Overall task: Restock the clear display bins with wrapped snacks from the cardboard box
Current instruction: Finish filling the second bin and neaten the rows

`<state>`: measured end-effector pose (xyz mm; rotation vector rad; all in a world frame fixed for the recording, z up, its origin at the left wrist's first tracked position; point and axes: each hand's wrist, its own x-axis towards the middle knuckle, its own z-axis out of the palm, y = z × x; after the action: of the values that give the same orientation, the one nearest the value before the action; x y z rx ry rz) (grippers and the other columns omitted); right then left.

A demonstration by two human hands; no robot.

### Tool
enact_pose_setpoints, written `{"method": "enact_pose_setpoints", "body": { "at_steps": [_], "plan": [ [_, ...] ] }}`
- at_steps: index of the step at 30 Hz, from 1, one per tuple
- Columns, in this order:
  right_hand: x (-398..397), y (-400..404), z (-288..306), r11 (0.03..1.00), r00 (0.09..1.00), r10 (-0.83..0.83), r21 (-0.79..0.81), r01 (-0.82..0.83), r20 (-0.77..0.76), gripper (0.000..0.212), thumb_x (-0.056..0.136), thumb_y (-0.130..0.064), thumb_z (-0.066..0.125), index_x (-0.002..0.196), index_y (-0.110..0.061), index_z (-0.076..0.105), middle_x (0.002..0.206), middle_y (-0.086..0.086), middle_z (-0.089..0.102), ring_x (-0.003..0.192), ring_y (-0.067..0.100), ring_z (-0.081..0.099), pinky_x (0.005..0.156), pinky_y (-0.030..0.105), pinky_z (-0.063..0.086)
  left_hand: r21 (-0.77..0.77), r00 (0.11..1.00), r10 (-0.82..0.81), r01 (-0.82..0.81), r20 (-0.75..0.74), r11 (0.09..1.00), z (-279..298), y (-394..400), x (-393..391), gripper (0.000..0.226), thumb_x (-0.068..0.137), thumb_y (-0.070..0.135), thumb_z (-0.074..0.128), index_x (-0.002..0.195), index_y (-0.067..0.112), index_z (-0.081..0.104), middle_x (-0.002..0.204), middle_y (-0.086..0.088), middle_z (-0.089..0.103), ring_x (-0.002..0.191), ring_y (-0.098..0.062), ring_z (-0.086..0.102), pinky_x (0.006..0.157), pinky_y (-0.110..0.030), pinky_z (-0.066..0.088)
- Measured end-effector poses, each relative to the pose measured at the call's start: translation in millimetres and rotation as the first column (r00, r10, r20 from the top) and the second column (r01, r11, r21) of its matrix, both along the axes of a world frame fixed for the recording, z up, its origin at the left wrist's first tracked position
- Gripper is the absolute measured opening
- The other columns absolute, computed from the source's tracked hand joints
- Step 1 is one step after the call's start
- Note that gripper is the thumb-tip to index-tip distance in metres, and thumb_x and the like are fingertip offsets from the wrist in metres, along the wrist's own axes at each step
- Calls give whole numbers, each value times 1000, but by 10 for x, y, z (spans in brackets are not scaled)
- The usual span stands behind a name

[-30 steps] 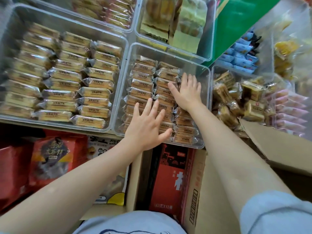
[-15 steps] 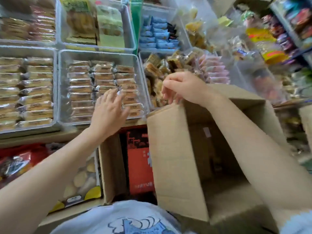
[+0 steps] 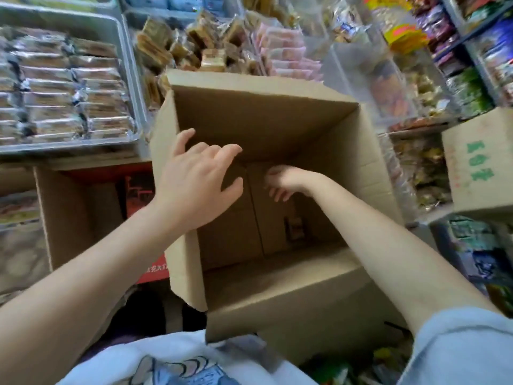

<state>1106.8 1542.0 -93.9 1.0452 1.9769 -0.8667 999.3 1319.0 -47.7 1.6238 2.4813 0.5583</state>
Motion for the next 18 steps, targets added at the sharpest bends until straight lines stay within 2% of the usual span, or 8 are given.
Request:
{"method": "enact_pose_setpoints", "body": {
  "at_steps": [3,6,8,10,12,15,18],
  "plan": [
    [195,282,-556,973,922,223,-21,-228,318,52,104,-45,43,146,-14,45,143,10,50,117,26,57,92,37,53,-43,1000,8,-9,-28,999,6,58,15,47,99,46,42,132,18,61,110,-3,74,114,-25,66,120,-50,22],
    [423,568,-912,968,809,223,-29,-248,544,66,93,-57,59,145,-18,47,150,7,45,130,33,51,105,45,47,-58,998,27,-31,-59,998,-2,94,-4,43,98,45,47,130,20,62,110,-4,74,116,-26,65,119,-48,22],
    [563,648,-1098,975,767,217,-95,-201,604,66,92,-54,62,145,-17,46,148,9,46,131,35,50,105,46,47,-48,997,42,-45,-72,998,-3,92,-12,45,97,46,45,128,20,63,109,-3,74,114,-26,66,118,-47,25],
    [699,641,-1297,977,769,206,-171,-127,605,58,96,-49,60,141,-16,48,140,7,48,128,35,51,105,44,48,-36,995,56,-59,-80,998,-6,100,-11,48,95,49,42,126,21,65,107,-2,75,112,-25,67,117,-45,27],
    [826,627,-1472,979,792,193,-164,-119,579,56,96,-51,57,140,-16,49,143,7,48,120,31,54,102,43,50,-30,994,74,-76,-81,997,-12,124,-1,48,94,49,41,125,21,66,105,-1,75,110,-24,67,116,-44,28],
    [842,611,-1618,982,881,182,-129,-138,438,50,101,-47,50,141,-17,48,142,9,50,117,27,54,98,41,50,-37,992,88,-92,-86,995,-28,149,9,47,94,49,42,123,23,68,106,0,75,110,-22,67,116,-43,28],
    [581,529,-1466,977,957,141,-194,-92,255,47,102,-41,50,144,-21,47,139,7,52,119,24,55,93,39,54,-45,993,88,-92,-85,995,-19,161,21,45,94,48,43,120,23,69,106,0,75,110,-22,67,116,-43,28]
  ]
}}
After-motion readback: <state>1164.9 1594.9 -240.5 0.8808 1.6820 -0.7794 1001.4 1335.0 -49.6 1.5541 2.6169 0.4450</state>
